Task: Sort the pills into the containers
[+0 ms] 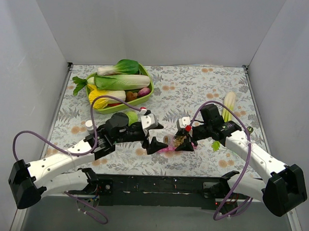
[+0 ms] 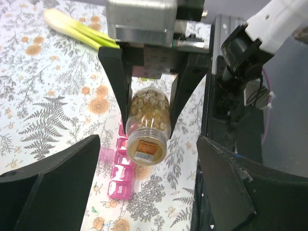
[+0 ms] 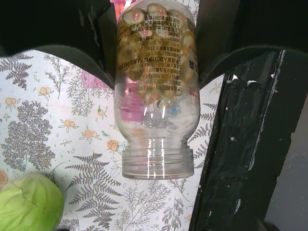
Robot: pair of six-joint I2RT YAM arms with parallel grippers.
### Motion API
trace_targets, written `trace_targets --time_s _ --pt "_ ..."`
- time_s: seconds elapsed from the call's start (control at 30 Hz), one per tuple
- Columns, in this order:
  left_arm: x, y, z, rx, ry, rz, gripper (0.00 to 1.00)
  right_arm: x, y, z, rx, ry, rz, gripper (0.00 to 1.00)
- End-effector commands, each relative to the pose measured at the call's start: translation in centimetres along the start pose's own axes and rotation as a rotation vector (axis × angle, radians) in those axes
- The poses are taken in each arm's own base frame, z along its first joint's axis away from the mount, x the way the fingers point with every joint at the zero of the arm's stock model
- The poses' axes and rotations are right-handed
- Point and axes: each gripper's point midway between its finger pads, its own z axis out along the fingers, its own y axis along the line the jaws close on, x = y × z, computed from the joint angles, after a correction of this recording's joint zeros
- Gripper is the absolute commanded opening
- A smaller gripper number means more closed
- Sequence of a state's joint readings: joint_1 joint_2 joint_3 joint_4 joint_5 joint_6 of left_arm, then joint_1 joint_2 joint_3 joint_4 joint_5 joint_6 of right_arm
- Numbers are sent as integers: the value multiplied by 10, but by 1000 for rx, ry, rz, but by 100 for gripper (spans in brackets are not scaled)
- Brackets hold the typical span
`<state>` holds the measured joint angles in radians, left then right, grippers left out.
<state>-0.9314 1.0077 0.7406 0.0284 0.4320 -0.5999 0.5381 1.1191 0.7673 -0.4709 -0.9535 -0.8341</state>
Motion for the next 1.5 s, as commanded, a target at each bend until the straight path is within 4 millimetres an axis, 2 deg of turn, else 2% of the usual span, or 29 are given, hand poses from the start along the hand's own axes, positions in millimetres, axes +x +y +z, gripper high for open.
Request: trace_targets --time_s 0.0,0.17,0.4,0.43,0.7,0.77,0.93,0.97,1.03,1.07,1.1,1.13,1.17,1.27,1.3,1.37,1.4,1.47 --pt "-10 0 -13 -29 -52 17 85 -14 2 -1 -15 -46 -39 1" --pt "10 -8 -15 33 -17 124 94 -14 2 0 -21 -48 -37 1" --pt "12 4 -2 28 6 220 95 -13 2 0 -24 -47 -30 1" --pt "7 5 0 25 -2 226 95 -13 2 1 -25 -48 -30 1" --pt "12 11 17 39 28 209 84 -13 2 0 -22 -47 -32 1" --pt "11 10 18 41 25 198 77 -13 3 0 -21 -47 -35 1" --pt "13 8 23 51 39 138 44 -14 3 0 -22 -49 -37 1" --pt "13 7 23 54 39 113 36 -14 3 0 -22 -49 -37 1" --pt "12 6 23 52 45 73 11 -14 3 -1 -20 -48 -38 1" --pt "12 4 23 34 51 -28 2 -13 3 -1 -19 -46 -37 1" --pt "11 11 23 -16 57 -88 0 -12 3 -1 -16 -44 -34 1" --pt "6 12 23 -38 63 -147 0 -13 2 -1 -12 -44 -40 1" --pt "11 11 24 -68 90 -300 0 -12 1 -1 -7 -39 -37 1" --pt "17 11 23 -127 126 -524 0 -10 -4 -2 19 -26 -36 1" --pt "15 7 22 -136 117 -668 0 -9 -5 -3 24 -23 -29 1" --pt "21 3 20 -154 119 -821 0 -10 -7 -4 35 -23 -34 1" --pt "15 1 17 -173 100 -966 0 -8 -7 -4 37 -19 -27 1" --pt "20 4 11 -248 113 -1114 0 -9 -8 -5 44 -21 -29 1"
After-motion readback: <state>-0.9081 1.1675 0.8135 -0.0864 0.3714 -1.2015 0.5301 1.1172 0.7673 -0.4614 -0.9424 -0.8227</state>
